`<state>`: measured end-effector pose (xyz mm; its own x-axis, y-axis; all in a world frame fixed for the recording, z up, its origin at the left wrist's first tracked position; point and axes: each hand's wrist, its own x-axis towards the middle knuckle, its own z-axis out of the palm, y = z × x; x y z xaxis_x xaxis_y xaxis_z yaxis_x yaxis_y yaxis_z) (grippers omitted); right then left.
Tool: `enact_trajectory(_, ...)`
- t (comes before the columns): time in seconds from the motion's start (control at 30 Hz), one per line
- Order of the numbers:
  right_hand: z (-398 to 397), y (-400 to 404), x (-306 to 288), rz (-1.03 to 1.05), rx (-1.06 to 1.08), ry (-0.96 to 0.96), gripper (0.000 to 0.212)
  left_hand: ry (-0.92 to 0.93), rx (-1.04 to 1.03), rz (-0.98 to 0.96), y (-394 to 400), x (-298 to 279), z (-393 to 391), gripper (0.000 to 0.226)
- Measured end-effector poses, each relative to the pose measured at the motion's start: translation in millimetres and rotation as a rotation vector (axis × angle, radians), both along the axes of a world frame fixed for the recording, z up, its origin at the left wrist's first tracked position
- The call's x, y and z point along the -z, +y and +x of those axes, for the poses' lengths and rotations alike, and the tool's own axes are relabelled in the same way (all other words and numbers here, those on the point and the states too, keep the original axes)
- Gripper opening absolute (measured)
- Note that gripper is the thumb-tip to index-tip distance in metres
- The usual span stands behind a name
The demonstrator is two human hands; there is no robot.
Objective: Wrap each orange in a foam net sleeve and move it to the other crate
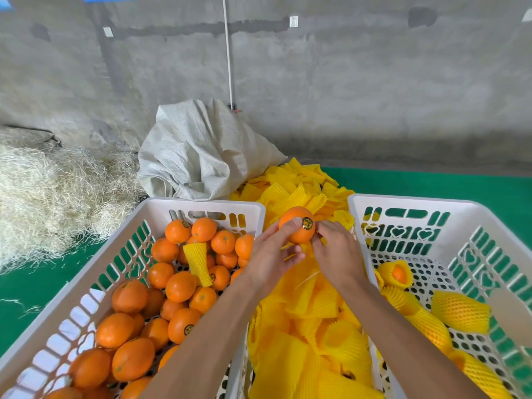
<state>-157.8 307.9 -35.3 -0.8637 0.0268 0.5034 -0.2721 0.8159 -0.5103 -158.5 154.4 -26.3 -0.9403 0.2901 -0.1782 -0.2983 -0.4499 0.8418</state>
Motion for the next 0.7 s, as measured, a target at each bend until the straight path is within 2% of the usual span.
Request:
enact_trajectory(0.07,-1,1,0,-0.026,-0.045,0.007,0.010,0.002,0.004,-0.039,-2,0,-1,0.062)
enact_trajectory(0.2,2,-3,-1,-0.057,-0.070,0.070,0.011,-0.009,0.021,-0.111,-5,-2,-1,0.054)
enact_trajectory(0.4,4,-6,-1,-0.051,-0.031,0.065,0.015,-0.050,-0.041,-0.177,2,-2,-2,0.074)
enact_trajectory(0.47,4,-6,-1,-0.090,-0.027,0.059,0.014,-0.034,-0.093,-0.155,4,0,-2,0.073)
enact_trajectory(0.57,-1,-3,0,-0.287,0.021,0.072,0.015,-0.010,-0.188,-0.209,6,3,-1,0.060)
enact_trajectory(0.7,-8,1,1,-0.789,0.070,-0.156,0.017,0.156,-0.245,-0.503,13,10,5,0.069)
